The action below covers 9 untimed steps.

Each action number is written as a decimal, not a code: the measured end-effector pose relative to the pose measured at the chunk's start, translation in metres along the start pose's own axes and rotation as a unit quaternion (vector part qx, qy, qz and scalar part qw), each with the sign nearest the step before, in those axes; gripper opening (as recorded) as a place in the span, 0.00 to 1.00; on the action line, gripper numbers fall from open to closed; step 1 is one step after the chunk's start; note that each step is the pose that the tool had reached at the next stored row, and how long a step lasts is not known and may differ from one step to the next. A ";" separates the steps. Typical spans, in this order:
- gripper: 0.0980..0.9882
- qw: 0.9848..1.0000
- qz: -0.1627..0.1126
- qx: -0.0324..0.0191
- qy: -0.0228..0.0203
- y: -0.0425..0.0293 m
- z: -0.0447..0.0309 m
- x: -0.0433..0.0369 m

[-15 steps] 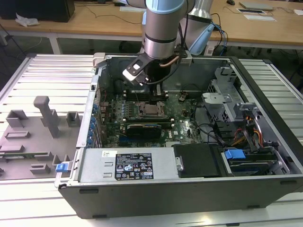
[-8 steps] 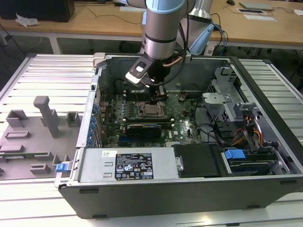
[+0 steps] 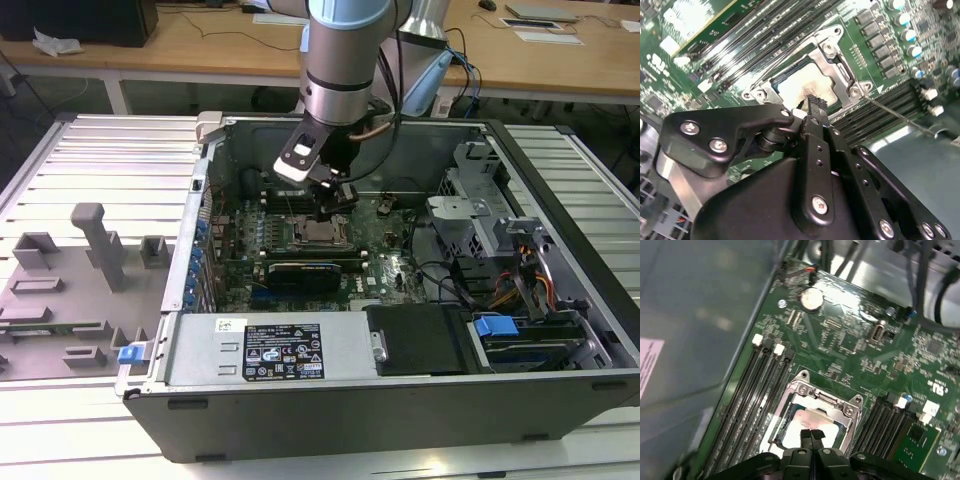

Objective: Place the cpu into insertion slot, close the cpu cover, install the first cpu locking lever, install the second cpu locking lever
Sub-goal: 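Close the cpu cover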

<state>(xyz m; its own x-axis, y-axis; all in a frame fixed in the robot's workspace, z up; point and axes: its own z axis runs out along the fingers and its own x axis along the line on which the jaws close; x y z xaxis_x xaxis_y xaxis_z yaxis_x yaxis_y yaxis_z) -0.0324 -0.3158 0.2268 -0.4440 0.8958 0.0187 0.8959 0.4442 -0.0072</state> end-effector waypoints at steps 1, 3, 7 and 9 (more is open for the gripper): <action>0.01 1.000 -0.014 0.000 0.000 0.0000 0.0000 0.0000; 0.01 0.999 -0.033 0.001 0.000 0.0000 0.0001 0.0000; 0.01 0.997 -0.080 0.002 -0.001 0.0000 0.0001 0.0000; 0.01 0.995 -0.103 0.002 -0.001 0.0000 0.0002 0.0000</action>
<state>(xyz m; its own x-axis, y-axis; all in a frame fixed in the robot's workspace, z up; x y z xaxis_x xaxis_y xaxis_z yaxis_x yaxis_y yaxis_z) -0.0324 -0.3158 0.2267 -0.6183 0.7857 0.0187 0.7858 0.6185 -0.0072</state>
